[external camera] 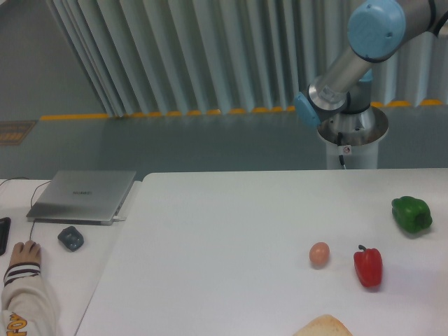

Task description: Place the yellow pepper on the table

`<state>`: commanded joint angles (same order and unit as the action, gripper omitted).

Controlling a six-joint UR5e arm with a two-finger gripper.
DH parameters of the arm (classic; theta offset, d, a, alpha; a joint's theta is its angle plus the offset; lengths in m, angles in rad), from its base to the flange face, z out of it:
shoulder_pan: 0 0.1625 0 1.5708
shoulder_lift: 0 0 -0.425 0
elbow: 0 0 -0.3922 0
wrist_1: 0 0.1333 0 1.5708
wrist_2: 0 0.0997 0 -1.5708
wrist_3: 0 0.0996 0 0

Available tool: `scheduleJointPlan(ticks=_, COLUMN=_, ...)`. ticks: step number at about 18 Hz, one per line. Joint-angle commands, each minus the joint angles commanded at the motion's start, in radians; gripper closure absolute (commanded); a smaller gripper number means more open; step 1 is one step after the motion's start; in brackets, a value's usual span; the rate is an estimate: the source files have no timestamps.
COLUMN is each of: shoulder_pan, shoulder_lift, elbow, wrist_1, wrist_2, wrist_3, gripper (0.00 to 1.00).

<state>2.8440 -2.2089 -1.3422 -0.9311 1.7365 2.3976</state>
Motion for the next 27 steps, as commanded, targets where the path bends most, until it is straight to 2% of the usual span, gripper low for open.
scheduleJointPlan(ticks=5, shoulder_pan=0.002, shoulder_lift=0.02, elbow=-0.006, wrist_1=-0.002, wrist_2=0.003, wrist_3=-0.014, gripper=0.48)
scheduleJointPlan(ticks=9, shoulder_pan=0.0, shoulder_lift=0.07, elbow=-0.034, wrist_1=-0.005, wrist_2=0.0, wrist_3=-0.05, gripper=0.49)
scheduleJointPlan(ticks=14, shoulder_pan=-0.031, shoulder_lift=0.216, elbow=-0.123, wrist_1=-0.018, wrist_2=0.0, wrist_3=-0.098, gripper=0.49)
scheduleJointPlan(ticks=15, shoulder_pan=-0.044, shoulder_lift=0.245, elbow=-0.145, wrist_1=-0.037, wrist_2=0.0, wrist_3=-0.127, gripper=0.49)
scheduleJointPlan(ticks=16, shoulder_pan=-0.073, shoulder_lift=0.285, elbow=-0.165, wrist_1=-0.063, wrist_2=-0.006, wrist_3=-0.174, gripper=0.49)
scheduleJointPlan(ticks=18, shoulder_pan=-0.121, shoulder_lift=0.32, elbow=-0.182, wrist_1=-0.089, wrist_2=-0.012, wrist_3=-0.263, gripper=0.49)
scheduleJointPlan(ticks=20, shoulder_pan=-0.217, shoulder_lift=0.36, elbow=-0.193, wrist_1=-0.132, wrist_2=-0.015, wrist_3=-0.432, gripper=0.49)
scheduleJointPlan(ticks=24, shoulder_pan=-0.337, shoulder_lift=0.39, elbow=-0.222, wrist_1=-0.126, wrist_2=-0.058, wrist_3=-0.693, gripper=0.49)
scheduleJointPlan(ticks=27, shoulder_pan=-0.379, shoulder_lift=0.384, elbow=-0.227, wrist_1=-0.123, wrist_2=-0.138, wrist_3=-0.868, gripper=0.48)
